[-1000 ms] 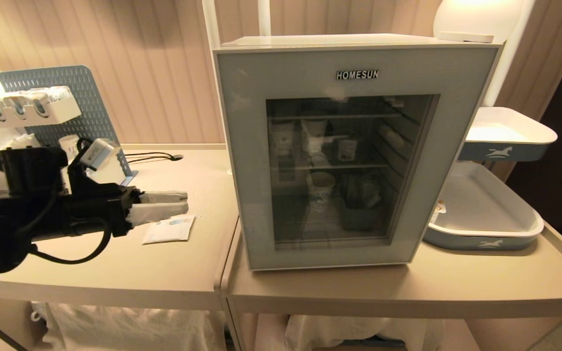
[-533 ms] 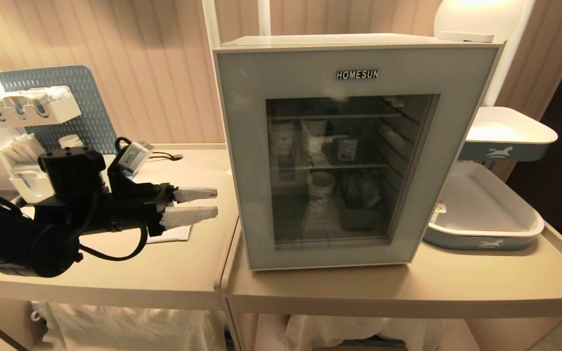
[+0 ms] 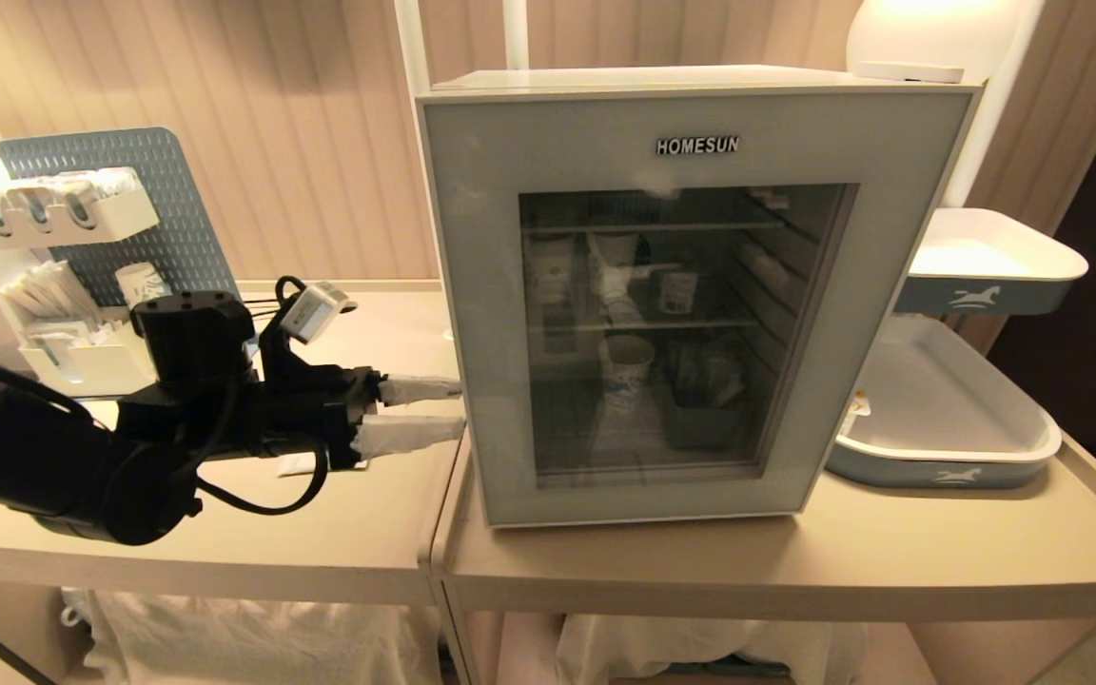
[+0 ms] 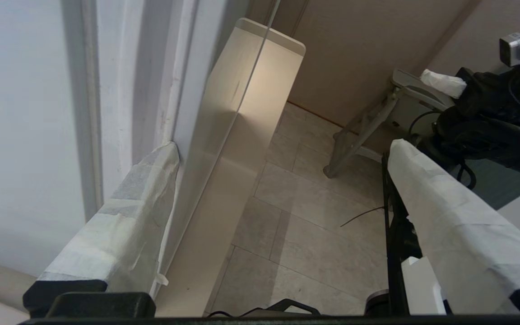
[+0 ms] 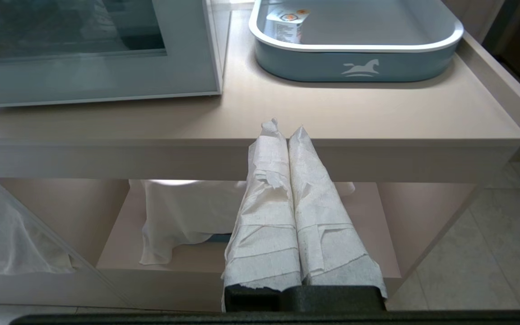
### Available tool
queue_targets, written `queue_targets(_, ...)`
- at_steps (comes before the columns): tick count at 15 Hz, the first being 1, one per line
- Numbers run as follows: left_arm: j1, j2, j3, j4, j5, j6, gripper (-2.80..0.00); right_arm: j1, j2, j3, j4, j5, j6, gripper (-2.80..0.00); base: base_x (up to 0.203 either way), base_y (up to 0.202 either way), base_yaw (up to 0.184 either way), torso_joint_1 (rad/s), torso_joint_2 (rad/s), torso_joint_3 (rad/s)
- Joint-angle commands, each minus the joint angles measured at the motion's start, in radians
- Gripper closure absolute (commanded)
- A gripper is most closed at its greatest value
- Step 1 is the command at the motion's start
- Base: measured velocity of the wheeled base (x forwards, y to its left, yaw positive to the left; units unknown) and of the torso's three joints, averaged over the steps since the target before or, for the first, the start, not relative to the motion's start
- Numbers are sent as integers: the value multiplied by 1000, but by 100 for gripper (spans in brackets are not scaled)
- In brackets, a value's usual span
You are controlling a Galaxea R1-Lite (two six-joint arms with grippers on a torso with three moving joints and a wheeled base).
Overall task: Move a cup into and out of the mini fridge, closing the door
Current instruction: Open the freezer door
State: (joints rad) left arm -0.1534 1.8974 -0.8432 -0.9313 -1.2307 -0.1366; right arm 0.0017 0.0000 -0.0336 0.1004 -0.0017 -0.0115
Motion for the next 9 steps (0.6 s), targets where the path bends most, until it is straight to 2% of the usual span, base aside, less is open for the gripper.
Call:
queue_targets(1,-8,5,-10,-6,3,-1,-280,0,2,0,1,0,-1,0,0,0,0,0,0,0)
queue_targets(6,-25,21,-24,-11,33,3,-280,0,2,-2,2,0,-1,0,0,0,0,0,0,0)
queue_targets(9,-20,49,-20,-68,44,3,-280,0,2,-2,2,0,-1,0,0,0,0,0,0,0)
